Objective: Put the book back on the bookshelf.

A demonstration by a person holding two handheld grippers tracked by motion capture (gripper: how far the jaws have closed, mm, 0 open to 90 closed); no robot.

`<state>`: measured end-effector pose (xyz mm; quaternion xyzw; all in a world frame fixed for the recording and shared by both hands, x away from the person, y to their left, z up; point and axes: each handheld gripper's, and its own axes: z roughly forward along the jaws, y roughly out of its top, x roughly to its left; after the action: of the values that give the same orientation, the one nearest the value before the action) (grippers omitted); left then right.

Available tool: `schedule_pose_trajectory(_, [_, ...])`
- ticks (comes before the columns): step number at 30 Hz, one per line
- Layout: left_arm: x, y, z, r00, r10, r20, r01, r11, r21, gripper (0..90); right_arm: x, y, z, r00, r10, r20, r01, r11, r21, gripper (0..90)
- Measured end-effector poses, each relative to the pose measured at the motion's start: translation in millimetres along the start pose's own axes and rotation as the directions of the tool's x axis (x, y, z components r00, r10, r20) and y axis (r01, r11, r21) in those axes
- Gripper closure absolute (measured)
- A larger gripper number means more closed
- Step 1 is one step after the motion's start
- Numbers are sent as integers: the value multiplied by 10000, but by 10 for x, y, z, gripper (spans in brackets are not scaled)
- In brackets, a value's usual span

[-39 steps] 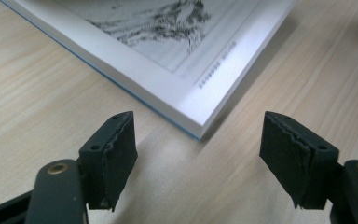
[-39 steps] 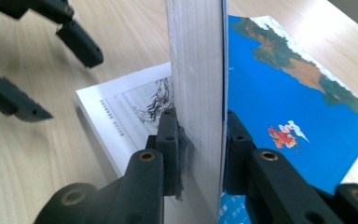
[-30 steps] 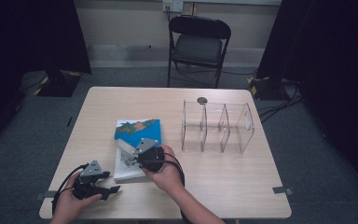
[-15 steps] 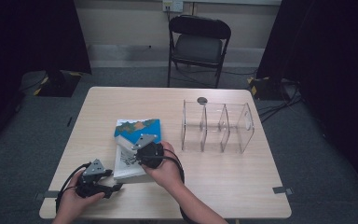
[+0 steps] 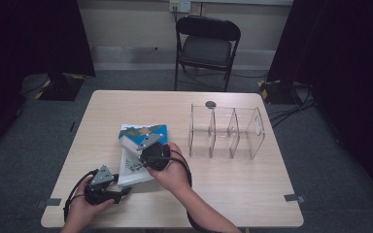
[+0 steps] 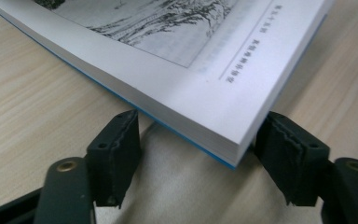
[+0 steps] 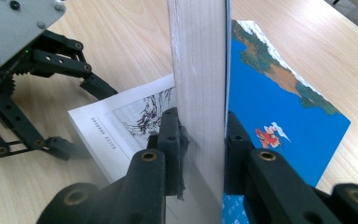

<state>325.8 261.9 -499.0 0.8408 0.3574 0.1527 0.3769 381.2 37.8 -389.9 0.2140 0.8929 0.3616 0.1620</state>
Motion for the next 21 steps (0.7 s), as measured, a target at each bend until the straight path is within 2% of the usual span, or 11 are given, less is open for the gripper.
schedule_pose_trajectory(1, [0,-1,10,10000,-47,26,48,9999,-104,338,3,11,-9,10000,75,-10,-75,10000,26,747])
schedule_pose_trajectory(2, [9,10,-1,10000,70,-16,-69,9999,111,344,4,18,-17,10000,84,-36,-84,10000,42,747])
schedule_pose_trajectory(6, [25,17,-4,9999,56,-127,-54,9999,103,387,21,22,-39,10000,75,-51,-75,10000,-54,747])
schedule_pose_trajectory(8, [17,22,5,9999,-146,-80,146,9999,21,394,30,7,-38,10000,12,-71,-12,10000,-11,746])
schedule_pose_trajectory(10, [35,34,-8,9999,-140,9,140,9997,194,399,39,-11,-30,9999,-52,-92,51,10000,-16,746])
schedule_pose_trajectory(12, [53,39,-20,9993,-330,156,327,9992,208,418,59,-31,-19,9999,-153,-58,153,9999,16,744])
schedule_pose_trajectory(14, [77,35,-24,9961,-815,331,813,9967,51,433,93,-64,5,9996,-258,-132,260,9996,117,742])
schedule_pose_trajectory(16, [99,36,-24,9936,-1037,449,1037,9946,17,434,120,-104,33,9988,-449,-192,453,9988,193,740])
schedule_pose_trajectory(21, [103,51,-19,9943,-976,420,973,9952,92,430,151,-172,64,9988,-439,-224,443,9989,174,735])
